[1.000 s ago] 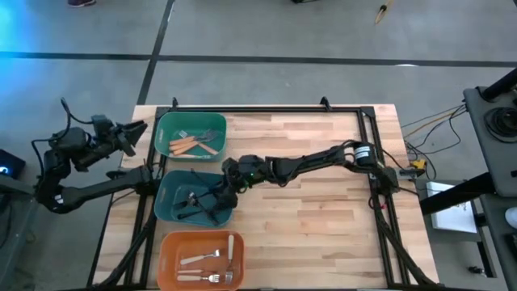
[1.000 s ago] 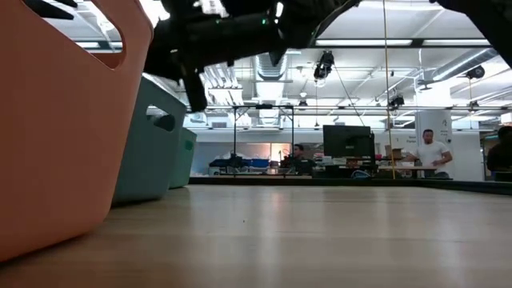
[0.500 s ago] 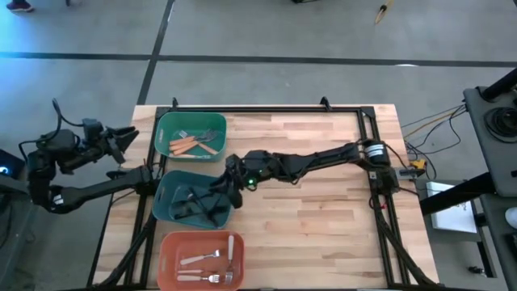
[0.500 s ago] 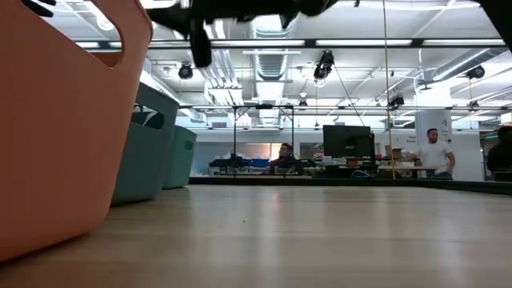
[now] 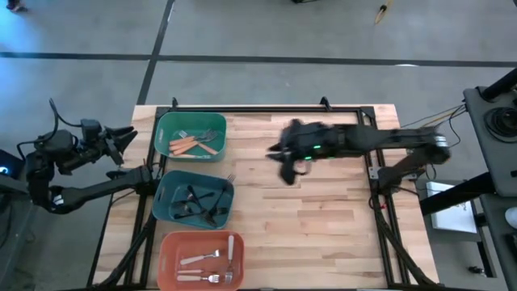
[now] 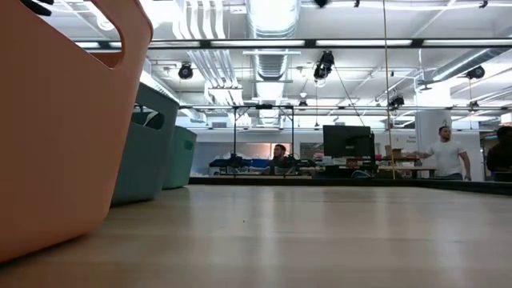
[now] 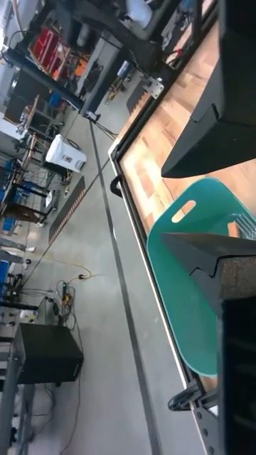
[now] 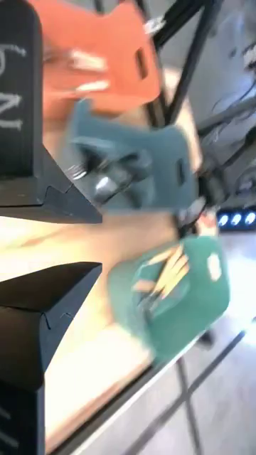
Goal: Sort silverware by color (type)
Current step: Return to Home Position
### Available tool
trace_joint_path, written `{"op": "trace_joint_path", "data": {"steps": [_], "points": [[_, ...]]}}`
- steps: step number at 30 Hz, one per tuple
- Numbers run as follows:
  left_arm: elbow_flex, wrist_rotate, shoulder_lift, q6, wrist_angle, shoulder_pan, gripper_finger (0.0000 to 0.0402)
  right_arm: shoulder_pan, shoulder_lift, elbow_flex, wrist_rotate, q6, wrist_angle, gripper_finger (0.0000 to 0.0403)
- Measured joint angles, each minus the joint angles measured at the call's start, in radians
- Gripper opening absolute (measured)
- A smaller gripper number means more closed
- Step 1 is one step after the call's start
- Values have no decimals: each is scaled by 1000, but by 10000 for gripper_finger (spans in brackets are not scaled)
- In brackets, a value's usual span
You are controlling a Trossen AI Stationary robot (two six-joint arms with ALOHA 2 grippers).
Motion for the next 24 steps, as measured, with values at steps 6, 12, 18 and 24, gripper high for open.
{"op": "trace_joint_path", "data": {"steps": [6, 12, 18, 24], "points": [[-1, 26, -40, 31, 1, 0, 119, -41, -302, -306, 103, 85, -55, 90], [-1, 33, -113, 28, 11, 0, 119, -57, -563, -733, 115, 140, 332, 90], [38, -7, -135, 24, -6, 1, 119, -57, -660, -1089, 111, 156, 758, 93], [112, -112, -110, -9, 7, 0, 119, -57, -676, -1299, 107, 242, 1011, 85]]}}
